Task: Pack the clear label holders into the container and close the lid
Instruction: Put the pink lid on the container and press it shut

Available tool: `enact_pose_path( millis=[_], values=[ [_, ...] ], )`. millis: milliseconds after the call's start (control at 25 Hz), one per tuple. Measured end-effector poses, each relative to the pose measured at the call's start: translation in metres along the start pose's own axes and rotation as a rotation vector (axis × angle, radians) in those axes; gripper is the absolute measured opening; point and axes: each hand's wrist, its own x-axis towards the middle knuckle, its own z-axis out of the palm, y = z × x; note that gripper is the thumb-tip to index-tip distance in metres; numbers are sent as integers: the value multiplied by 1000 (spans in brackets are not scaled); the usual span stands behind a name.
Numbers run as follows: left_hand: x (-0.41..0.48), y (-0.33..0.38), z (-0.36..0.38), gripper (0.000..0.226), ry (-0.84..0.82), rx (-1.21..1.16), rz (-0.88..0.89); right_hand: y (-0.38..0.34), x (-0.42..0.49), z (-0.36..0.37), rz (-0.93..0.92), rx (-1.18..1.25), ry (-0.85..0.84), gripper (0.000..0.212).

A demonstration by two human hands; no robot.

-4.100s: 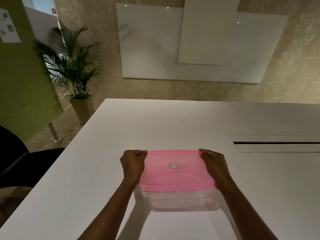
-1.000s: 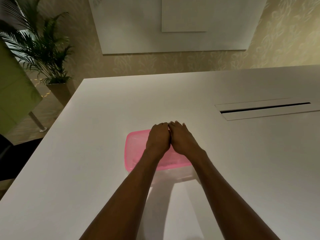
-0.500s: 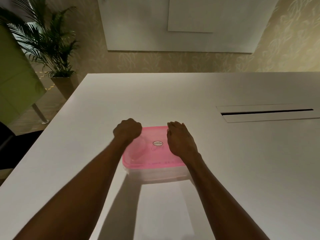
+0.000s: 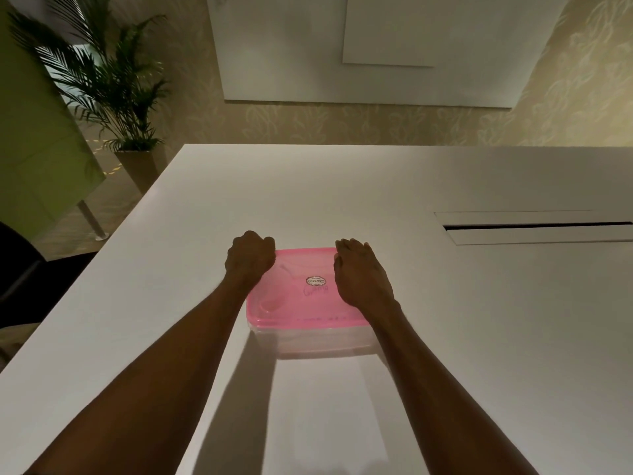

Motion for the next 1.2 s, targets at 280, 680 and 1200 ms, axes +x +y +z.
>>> enact_pose_path(
  millis=[280,680,1200],
  values=[
    [-39,-5,8,65,89,294,49,-3,1,1,9,2,2,43],
    [-96,-26,-1,71,67,247,-72,-3,-1,0,27,22,11,42],
    [-92,-41,3,73,60,-118,-222,0,1,1,37,61,21,46]
  ],
)
